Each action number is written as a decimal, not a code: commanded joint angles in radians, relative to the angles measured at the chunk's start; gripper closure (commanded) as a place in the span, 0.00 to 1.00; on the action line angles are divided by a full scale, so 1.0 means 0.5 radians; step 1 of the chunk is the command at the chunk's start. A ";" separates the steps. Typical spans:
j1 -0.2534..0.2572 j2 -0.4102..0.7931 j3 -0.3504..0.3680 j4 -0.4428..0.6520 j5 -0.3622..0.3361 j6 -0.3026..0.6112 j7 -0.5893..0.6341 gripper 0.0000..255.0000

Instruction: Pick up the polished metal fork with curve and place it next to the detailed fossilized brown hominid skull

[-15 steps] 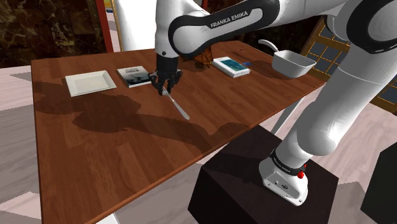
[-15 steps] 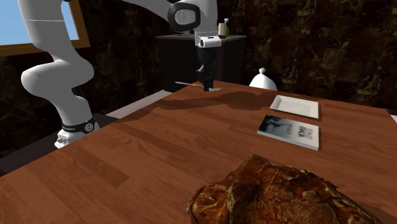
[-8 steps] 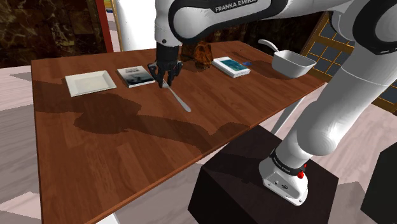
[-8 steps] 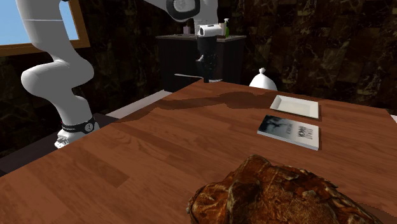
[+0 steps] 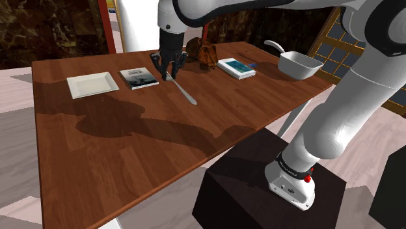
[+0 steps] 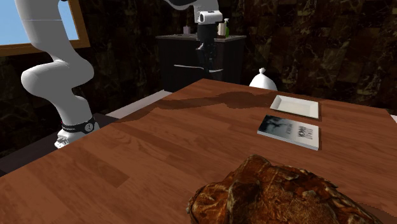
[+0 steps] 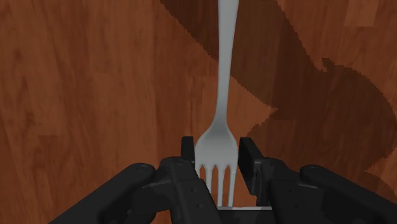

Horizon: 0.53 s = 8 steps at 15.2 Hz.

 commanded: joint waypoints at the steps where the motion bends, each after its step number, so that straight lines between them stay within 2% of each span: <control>1: -0.002 -0.004 -0.002 0.056 0.002 -0.061 -0.006 1.00; 8: -0.002 -0.009 -0.002 0.240 0.005 -0.248 -0.011 1.00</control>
